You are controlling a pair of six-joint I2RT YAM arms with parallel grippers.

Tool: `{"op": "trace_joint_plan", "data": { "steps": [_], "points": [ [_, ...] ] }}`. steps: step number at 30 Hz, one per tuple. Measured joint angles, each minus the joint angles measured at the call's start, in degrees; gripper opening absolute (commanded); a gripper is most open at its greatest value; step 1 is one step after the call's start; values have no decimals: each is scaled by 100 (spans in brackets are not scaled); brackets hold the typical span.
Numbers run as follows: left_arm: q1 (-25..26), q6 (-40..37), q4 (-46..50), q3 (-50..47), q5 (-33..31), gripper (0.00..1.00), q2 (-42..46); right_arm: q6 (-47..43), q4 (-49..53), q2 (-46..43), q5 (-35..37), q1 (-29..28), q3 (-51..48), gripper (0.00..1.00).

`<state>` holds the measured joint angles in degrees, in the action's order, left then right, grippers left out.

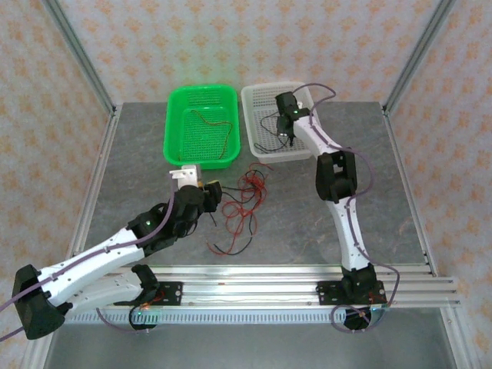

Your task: Untangle the cables

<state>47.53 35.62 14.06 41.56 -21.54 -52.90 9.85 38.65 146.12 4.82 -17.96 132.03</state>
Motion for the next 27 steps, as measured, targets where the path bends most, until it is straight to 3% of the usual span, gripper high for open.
{"op": "trace_joint_plan", "data": {
  "steps": [7, 9, 16, 27],
  "points": [
    [0, 199, 315, 166, -22, 55, -68, -35, 280, -2, -122, 0, 328, 87],
    [0, 256, 391, 203, -39, 55, -114, -70, 334, -33, -168, 2, 446, 93],
    [0, 487, 675, 264, -42, 60, -264, -116, 748, -592, -382, 0, 603, 95],
    [0, 811, 1106, 326, -31, 63, -533, -116, 1163, -2483, -616, -39, 667, 91]
  ]
}}
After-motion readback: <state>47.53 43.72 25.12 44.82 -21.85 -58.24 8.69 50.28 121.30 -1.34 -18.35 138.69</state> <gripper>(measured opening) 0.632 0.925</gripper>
